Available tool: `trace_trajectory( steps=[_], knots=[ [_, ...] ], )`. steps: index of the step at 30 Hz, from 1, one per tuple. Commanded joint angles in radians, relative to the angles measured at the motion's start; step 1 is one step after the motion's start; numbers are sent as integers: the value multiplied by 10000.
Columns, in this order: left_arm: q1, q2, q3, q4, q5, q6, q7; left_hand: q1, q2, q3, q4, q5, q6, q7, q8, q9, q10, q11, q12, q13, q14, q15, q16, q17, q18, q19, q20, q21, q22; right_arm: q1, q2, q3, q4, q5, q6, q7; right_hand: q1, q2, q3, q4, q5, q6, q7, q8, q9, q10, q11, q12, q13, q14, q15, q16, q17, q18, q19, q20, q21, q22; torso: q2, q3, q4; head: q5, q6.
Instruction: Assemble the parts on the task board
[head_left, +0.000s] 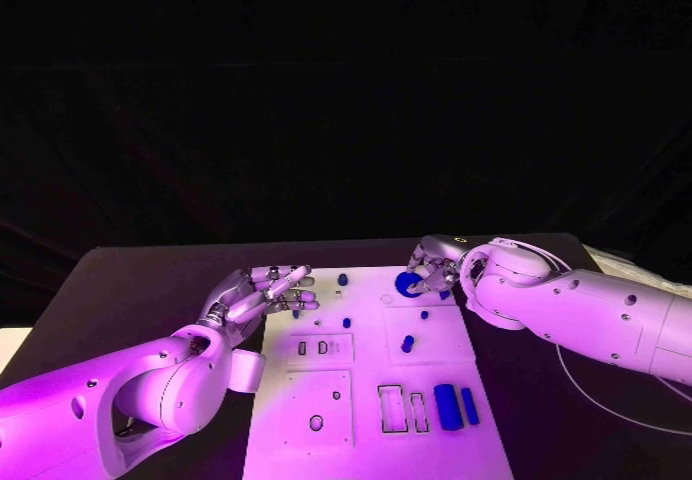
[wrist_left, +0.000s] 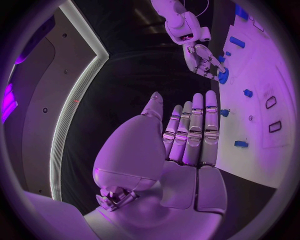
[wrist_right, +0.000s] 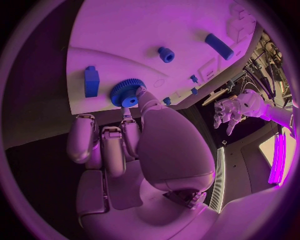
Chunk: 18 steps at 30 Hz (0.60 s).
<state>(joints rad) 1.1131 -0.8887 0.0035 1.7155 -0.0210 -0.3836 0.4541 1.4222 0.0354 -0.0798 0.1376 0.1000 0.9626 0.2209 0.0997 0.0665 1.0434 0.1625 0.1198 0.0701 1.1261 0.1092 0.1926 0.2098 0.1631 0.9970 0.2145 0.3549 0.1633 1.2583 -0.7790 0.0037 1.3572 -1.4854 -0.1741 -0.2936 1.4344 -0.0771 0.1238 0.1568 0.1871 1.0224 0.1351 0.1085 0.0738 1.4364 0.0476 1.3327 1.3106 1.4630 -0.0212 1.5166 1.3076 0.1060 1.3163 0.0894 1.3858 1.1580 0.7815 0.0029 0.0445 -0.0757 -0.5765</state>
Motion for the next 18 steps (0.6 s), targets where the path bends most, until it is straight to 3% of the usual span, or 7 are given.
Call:
trace_trajectory(
  steps=[1,8,18],
  knots=[
    [10,20,8,29,7,205,38,71,55,9,-65,9,11,36,-54,-9,-14,48,-39,-10,-50,42,-66,11,171,-33,23,-63,-9,-79,11,-38,-24,-630,460,-219,234,144,213,-126,-70,192,-35,97,39,115,-33,167,337,860,-40,69,1484,-216,89,-28,55,87,-5,-4,4,-5,4],
    [9,20,7,30,7,201,31,73,59,10,-69,9,10,37,-56,-9,-14,49,-41,-10,-51,42,-70,14,171,-33,24,-65,-10,-154,17,-39,221,-1400,-149,-206,374,371,671,-365,-522,621,-176,229,85,310,-148,500,711,879,-132,123,1607,-254,204,-108,157,288,-4,-4,1,6,-20],
    [8,35,7,45,7,217,31,77,71,14,-76,10,10,39,-59,-9,-15,50,-46,-10,-51,42,-76,18,172,-33,24,-67,-11,-149,-113,-19,1116,-920,-1493,-110,123,411,954,-402,-384,805,-241,231,96,367,-206,567,819,893,-185,160,1693,-295,323,-169,255,488,-5,-15,21,5,12]
  ],
)
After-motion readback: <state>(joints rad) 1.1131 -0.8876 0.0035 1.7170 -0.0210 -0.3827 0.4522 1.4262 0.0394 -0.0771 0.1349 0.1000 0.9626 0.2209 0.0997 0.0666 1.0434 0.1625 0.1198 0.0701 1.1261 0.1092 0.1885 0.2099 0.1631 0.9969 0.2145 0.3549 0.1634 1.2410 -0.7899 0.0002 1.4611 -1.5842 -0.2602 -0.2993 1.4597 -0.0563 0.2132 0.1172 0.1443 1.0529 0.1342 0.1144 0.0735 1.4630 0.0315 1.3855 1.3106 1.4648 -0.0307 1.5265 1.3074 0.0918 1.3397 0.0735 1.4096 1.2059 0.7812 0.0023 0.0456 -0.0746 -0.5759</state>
